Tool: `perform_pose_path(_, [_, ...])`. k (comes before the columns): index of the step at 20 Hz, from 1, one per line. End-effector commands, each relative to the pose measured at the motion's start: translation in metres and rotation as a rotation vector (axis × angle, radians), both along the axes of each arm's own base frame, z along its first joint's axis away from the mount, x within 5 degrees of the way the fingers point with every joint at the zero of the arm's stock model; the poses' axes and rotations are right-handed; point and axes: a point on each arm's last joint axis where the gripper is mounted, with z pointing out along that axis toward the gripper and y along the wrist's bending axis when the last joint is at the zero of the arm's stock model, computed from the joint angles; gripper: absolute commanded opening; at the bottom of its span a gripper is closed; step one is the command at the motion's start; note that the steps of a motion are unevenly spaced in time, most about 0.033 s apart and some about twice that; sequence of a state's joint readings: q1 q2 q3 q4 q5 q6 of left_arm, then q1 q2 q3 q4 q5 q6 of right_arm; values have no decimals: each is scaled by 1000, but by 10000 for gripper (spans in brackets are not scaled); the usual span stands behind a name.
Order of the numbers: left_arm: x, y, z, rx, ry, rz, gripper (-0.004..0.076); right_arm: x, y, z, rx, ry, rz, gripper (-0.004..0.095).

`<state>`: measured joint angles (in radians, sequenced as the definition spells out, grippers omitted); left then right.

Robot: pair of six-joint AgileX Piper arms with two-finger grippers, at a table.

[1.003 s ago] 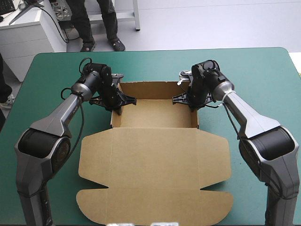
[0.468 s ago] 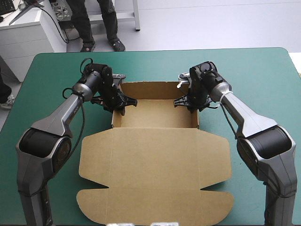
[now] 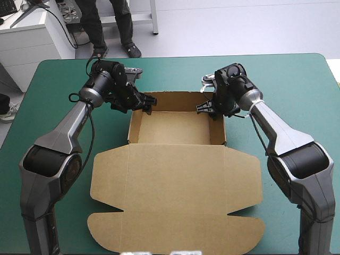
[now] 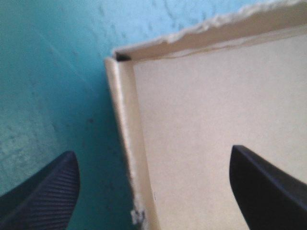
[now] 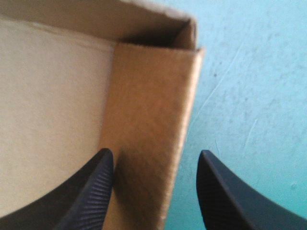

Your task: Fold the box

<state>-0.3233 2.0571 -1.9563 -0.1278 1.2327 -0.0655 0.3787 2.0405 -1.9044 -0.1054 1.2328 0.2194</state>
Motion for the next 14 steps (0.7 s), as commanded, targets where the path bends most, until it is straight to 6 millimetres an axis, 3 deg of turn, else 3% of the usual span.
perform_pose_path(1, [-18,2,57,-41,-92,-14,605,-9,-9,58,15,-147,3,492])
perform_pose_path(5, [-33,16,95,18,-217,0,572,-23,-21,93,-26,-252,24,491])
perform_pose_path(7, [-46,31,120,100,-311,25,498,-33,-27,112,-55,-303,62,491])
perform_pose_path(8, [-58,45,141,179,-390,51,412,-40,-30,123,-49,-330,57,492])
perform_pose_path(9, [-64,49,150,199,-419,60,357,-43,-31,127,-42,-339,51,492])
perform_pose_path(11, [-97,62,187,172,-519,81,96,-49,-32,135,19,-356,-33,491])
perform_pose_path(12, [-108,65,198,155,-546,85,3,-49,-32,135,26,-354,-37,490])
perform_pose_path(14, [-136,72,217,119,-600,58,-8,-49,-32,135,61,-340,-41,490])
